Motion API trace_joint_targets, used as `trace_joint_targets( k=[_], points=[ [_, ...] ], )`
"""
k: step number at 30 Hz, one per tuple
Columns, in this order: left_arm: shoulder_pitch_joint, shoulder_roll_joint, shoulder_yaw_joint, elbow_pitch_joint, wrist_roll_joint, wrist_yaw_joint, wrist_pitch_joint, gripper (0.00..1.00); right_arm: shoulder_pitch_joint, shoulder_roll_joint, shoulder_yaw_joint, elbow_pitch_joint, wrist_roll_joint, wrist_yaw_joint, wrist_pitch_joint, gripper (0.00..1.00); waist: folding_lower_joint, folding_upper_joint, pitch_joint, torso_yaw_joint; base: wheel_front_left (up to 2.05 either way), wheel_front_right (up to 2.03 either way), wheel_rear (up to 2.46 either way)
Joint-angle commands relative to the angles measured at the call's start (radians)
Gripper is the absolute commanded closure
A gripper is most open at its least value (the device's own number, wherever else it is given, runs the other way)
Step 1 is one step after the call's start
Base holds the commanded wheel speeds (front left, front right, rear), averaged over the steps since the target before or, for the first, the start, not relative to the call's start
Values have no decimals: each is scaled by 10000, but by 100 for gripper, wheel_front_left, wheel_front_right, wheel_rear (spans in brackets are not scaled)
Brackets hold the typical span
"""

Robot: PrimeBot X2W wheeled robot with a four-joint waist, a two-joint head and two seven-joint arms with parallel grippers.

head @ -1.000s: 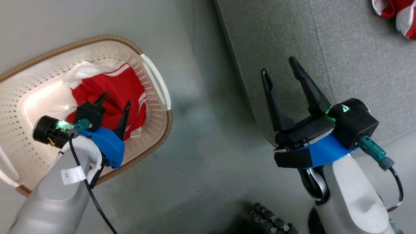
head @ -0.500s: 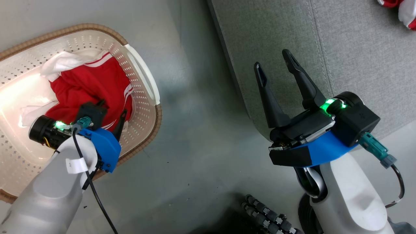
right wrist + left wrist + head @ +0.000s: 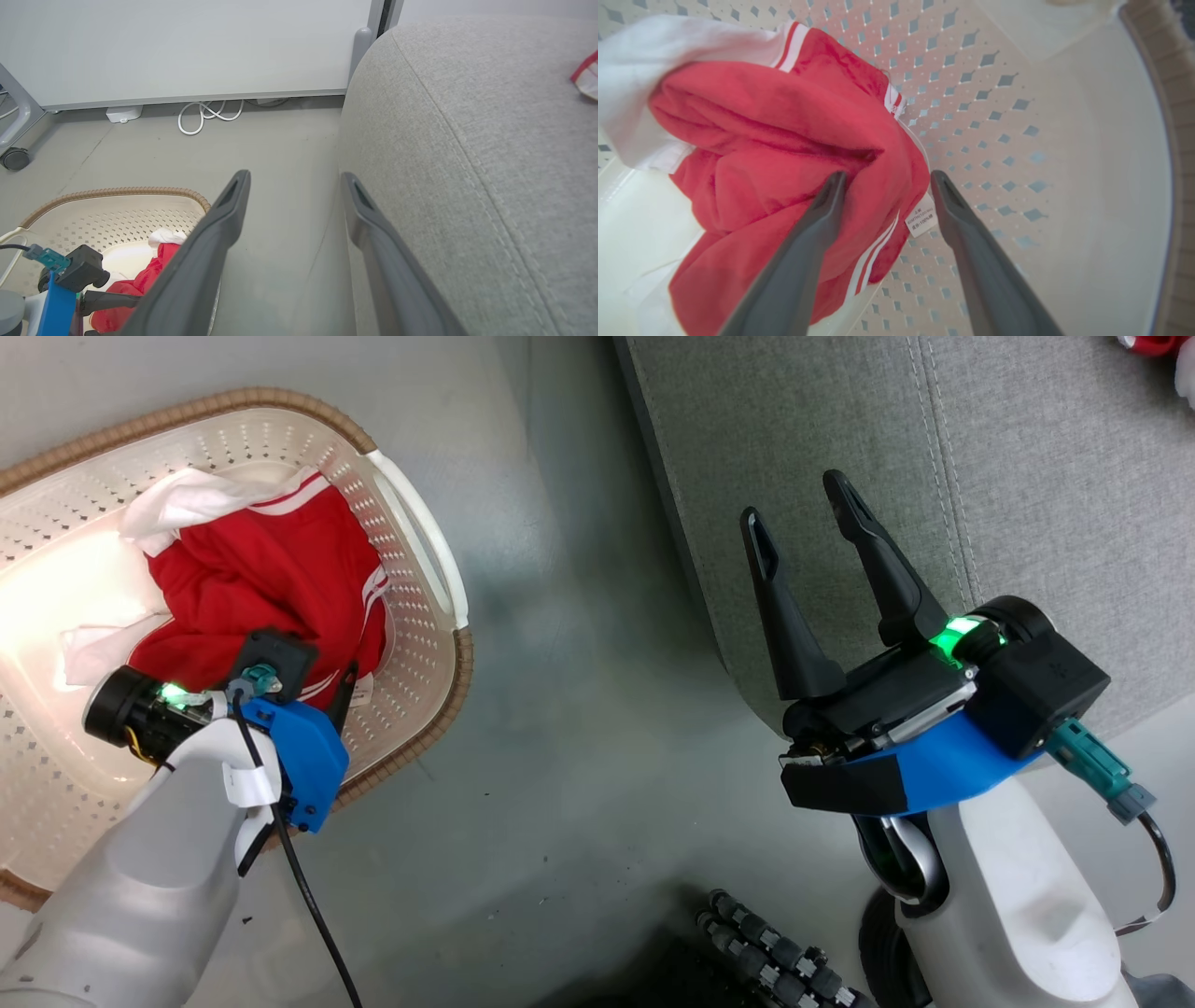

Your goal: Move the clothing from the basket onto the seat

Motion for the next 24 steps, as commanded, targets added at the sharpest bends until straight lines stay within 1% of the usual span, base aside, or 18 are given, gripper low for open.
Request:
trace_joint_targets(
  k=[1, 2, 3, 4, 24],
  points=[
    [-223, 4, -50, 108, -16, -18, -83, 24, 36, 20, -19, -30, 42, 1, -36, 0, 0, 1, -4, 3, 0, 0, 0],
    [-242, -17, -103, 162, -29, -18, -106, 64, 28, 20, -21, -28, 53, 1, -36, 0, 0, 1, -6, 2, 0, 0, 0],
    [-265, -34, -161, 214, -43, -18, -133, 92, 25, 20, -20, -30, 75, 1, -36, 0, 0, 1, -9, 1, 0, 0, 0],
    [-285, -51, -220, 263, -67, -18, -150, 100, 32, 20, -23, -37, 96, 1, -36, 0, 0, 1, -12, -1, 0, 0, 0],
    [-509, -98, -912, 642, -870, -18, -455, 100, -152, 21, 86, 50, 180, 1, -36, 0, 0, 1, -163, -58, 0, 0, 0]
  ],
)
